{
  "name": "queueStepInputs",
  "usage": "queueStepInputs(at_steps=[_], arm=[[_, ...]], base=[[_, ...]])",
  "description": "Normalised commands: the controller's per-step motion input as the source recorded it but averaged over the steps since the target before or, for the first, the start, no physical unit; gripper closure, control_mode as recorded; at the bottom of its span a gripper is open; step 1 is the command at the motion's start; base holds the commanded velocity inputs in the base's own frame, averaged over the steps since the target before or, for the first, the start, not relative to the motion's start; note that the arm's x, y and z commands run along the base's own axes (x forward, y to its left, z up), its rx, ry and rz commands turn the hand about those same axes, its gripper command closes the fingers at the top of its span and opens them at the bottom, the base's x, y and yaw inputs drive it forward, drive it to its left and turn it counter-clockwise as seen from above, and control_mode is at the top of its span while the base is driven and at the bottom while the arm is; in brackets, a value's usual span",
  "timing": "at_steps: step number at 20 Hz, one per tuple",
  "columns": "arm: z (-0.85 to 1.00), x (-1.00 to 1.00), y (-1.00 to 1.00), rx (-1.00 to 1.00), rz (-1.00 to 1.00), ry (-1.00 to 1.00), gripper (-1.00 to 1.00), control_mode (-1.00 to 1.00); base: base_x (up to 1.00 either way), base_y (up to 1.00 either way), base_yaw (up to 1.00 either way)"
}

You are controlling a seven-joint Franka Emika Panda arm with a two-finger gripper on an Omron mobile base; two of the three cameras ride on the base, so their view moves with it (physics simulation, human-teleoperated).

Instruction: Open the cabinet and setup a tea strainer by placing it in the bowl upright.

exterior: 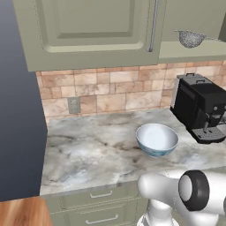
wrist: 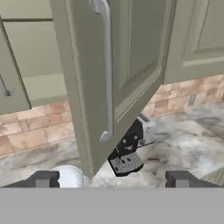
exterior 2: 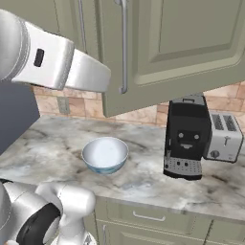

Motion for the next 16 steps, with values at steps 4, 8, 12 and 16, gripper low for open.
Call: queueStepInputs(at_steps=[4, 8, 12, 16], arm=[[-0.09, 0.03, 1.0, -0.48, -0.03, 0.43, -1.0, -1.0], [-0.18, 0.12, 0.81, -0.43, 0.01, 0.4, -1.0, -1.0], [-0.44, 0.5, 0.19, -0.34, 0.09, 0.32, -1.0, -1.0], [-0.52, 0.86, 0.01, -0.22, 0.12, 0.3, -1.0, -1.0]], base=[[0.0, 0.0, 0.0], [0.0, 0.0, 0.0], [0.0, 0.0, 0.0], [0.0, 0.0, 0.0]])
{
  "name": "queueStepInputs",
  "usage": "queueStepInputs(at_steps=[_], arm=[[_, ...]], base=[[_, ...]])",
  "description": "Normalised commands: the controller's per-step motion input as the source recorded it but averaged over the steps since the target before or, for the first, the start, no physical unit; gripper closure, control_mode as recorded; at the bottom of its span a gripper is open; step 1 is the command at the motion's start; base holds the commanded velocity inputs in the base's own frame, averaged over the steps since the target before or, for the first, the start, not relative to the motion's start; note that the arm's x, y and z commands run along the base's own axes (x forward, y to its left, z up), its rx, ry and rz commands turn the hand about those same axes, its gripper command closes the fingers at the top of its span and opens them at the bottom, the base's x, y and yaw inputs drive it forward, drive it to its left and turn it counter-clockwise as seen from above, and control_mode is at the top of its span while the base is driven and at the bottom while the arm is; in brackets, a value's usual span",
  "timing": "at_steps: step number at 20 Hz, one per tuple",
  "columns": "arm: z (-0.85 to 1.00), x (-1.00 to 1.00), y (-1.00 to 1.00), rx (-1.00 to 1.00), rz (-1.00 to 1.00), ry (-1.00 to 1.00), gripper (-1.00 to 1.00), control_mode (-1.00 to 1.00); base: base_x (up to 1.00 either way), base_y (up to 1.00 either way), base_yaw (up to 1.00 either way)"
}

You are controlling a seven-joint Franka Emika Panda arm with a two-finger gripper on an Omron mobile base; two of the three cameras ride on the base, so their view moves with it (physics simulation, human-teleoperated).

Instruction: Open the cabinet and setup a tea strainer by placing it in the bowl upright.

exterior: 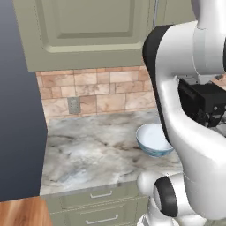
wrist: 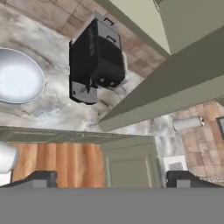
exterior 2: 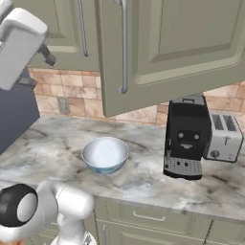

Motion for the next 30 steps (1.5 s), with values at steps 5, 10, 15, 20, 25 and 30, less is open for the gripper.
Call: queueStepInputs(at_steps=[5, 10, 15, 20, 25, 30], arm=[[-0.48, 0.74, -0.07, -0.24, 0.1, 0.32, -1.0, -1.0], [-0.28, 0.55, -0.2, -0.37, 0.06, 0.35, -1.0, -1.0], [0.0, 0.16, -0.52, -0.19, 0.01, 0.34, -1.0, -1.0], [0.05, 0.08, -0.44, -0.1, -0.03, 0.38, -1.0, -1.0], [0.0, -0.01, -0.47, -0.07, -0.26, 0.38, -1.0, -1.0], [0.0, -0.46, -0.96, 0.0, -0.35, 0.23, -1.0, -1.0]], base=[[0.0, 0.0, 0.0], [0.0, 0.0, 0.0], [0.0, 0.0, 0.0], [0.0, 0.0, 0.0], [0.0, 0.0, 0.0], [0.0, 0.0, 0.0]])
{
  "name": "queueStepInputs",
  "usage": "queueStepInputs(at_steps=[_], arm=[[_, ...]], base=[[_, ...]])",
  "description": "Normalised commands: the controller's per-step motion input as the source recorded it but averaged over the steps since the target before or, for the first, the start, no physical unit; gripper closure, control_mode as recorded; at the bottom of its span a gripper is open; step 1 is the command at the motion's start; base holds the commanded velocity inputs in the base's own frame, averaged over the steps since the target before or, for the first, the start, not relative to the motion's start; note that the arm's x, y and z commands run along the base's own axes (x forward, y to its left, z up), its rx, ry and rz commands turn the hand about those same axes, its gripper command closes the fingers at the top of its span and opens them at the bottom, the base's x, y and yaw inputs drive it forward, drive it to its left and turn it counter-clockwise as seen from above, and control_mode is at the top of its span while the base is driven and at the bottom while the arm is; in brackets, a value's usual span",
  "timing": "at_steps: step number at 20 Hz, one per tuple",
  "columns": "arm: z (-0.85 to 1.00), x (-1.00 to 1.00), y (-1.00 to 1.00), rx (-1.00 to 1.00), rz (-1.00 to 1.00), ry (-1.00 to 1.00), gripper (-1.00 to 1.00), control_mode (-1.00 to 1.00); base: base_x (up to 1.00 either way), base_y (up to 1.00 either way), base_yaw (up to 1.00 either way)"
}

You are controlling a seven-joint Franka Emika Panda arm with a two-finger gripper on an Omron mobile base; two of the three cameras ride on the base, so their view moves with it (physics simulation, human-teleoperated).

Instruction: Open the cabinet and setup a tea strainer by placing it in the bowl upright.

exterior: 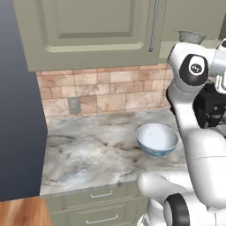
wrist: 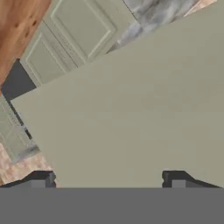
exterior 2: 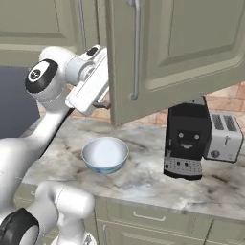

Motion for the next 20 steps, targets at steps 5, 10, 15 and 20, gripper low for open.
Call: queueStepInputs(at_steps=[5, 10, 15, 20], arm=[[0.03, -0.76, -1.0, 0.09, -0.2, 0.08, -1.0, -1.0], [0.0, -0.7, -0.99, 0.16, -0.03, 0.01, -1.0, -1.0], [0.0, -0.35, -0.42, 0.1, 0.04, 0.0, -1.0, -1.0], [0.0, -0.16, 0.61, 0.0, 0.06, -0.07, -1.0, -1.0]], base=[[0.0, 0.0, 0.0], [0.0, 0.0, 0.0], [0.0, 0.0, 0.0], [0.0, 0.0, 0.0]])
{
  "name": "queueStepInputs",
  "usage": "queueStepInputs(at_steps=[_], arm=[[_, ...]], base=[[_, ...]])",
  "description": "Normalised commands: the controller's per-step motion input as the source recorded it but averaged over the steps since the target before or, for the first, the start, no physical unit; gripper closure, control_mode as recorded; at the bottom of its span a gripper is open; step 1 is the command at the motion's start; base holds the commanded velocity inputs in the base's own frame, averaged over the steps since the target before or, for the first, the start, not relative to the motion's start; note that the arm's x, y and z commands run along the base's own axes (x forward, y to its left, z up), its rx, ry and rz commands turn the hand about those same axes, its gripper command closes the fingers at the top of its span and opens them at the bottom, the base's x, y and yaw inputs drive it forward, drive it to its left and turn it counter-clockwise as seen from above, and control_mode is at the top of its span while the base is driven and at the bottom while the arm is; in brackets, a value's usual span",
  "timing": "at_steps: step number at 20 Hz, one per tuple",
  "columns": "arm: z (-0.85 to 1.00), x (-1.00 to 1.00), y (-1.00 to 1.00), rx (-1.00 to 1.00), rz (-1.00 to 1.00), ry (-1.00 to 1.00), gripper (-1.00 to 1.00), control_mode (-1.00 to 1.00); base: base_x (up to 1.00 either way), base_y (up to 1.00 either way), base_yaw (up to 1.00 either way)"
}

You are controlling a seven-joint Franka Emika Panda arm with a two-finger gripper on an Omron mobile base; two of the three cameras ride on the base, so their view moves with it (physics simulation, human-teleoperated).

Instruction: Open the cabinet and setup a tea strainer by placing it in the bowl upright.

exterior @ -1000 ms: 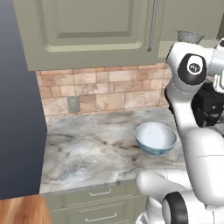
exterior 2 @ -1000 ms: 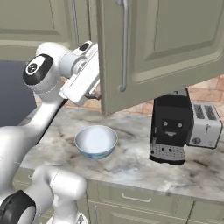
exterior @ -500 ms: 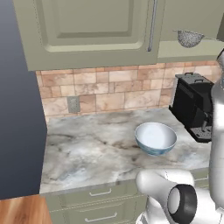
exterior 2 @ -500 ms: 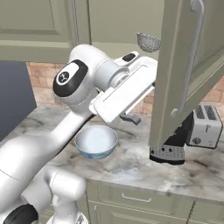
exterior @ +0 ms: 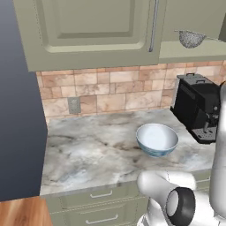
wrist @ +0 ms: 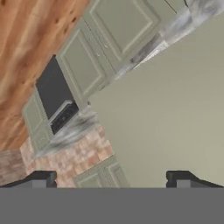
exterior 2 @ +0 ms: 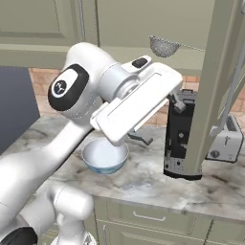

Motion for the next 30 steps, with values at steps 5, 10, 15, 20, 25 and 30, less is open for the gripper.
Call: queueStepInputs(at_steps=[5, 10, 15, 20, 25, 30], arm=[[-0.21, 0.11, 0.95, 0.01, -0.02, -0.27, -1.0, -1.0], [-0.05, 0.38, 0.9, 0.25, -0.07, -0.64, -1.0, -1.0], [0.0, 0.46, 0.71, 0.47, -0.06, -0.9, -1.0, -1.0], [0.0, 0.55, 0.43, 0.54, -0.07, -0.87, -1.0, -1.0], [-0.11, 0.16, 0.31, 0.31, 0.0, -0.8, -1.0, -1.0], [0.0, 0.03, 0.54, 0.09, 0.0, -0.67, -1.0, -1.0]], base=[[0.0, 0.0, 0.0], [0.0, 0.0, 0.0], [0.0, 0.0, 0.0], [0.0, 0.0, 0.0], [0.0, 0.0, 0.0], [0.0, 0.0, 0.0]])
